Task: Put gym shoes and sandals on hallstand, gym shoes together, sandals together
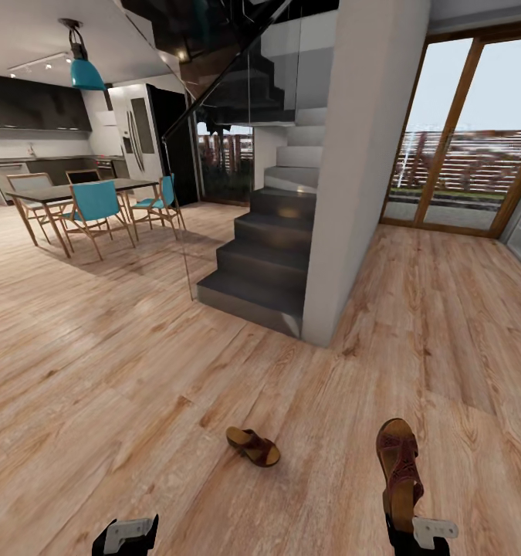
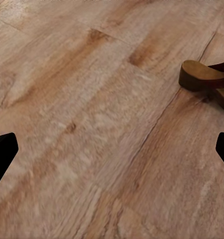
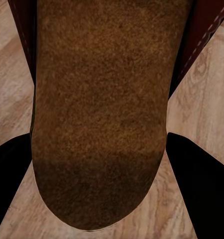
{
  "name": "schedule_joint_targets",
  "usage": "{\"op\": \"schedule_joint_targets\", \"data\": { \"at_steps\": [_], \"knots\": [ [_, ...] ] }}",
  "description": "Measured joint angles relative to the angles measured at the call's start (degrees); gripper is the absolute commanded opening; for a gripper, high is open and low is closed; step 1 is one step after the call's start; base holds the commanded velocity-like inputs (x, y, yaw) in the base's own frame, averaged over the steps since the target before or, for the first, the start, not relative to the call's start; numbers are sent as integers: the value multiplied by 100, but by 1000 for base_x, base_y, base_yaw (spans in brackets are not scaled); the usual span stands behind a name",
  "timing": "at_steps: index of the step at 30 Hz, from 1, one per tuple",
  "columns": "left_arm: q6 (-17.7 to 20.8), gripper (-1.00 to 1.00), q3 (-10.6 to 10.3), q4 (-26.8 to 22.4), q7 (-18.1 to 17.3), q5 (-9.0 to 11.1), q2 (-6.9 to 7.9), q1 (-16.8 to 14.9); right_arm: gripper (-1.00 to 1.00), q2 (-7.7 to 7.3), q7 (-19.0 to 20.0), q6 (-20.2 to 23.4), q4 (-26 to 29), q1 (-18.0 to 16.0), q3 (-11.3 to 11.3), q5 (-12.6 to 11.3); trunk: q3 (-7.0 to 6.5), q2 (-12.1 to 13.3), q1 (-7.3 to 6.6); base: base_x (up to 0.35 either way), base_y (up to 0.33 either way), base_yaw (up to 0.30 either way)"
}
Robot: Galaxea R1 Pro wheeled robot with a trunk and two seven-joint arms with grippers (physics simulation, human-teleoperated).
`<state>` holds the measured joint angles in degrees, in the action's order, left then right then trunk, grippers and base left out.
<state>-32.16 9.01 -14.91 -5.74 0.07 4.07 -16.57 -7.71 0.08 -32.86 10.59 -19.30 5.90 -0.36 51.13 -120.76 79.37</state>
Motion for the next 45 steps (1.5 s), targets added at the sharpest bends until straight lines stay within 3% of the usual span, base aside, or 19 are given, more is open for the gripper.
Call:
{"op": "schedule_joint_targets", "data": {
  "at_steps": [14,23,45],
  "knots": [
    [1,100,0,-2,0,0,0,-1,-100,6,-3,2,-8,1,-8,4,0,0,-2,229,210,-49],
    [0,100,0,-1,1,0,-1,-2,-100,5,0,0,-7,2,-6,3,0,0,0,160,134,-240],
    [-7,100,1,1,4,0,8,-2,-100,5,-5,0,-8,2,-6,2,0,0,1,10,7,-260]
  ]
}}
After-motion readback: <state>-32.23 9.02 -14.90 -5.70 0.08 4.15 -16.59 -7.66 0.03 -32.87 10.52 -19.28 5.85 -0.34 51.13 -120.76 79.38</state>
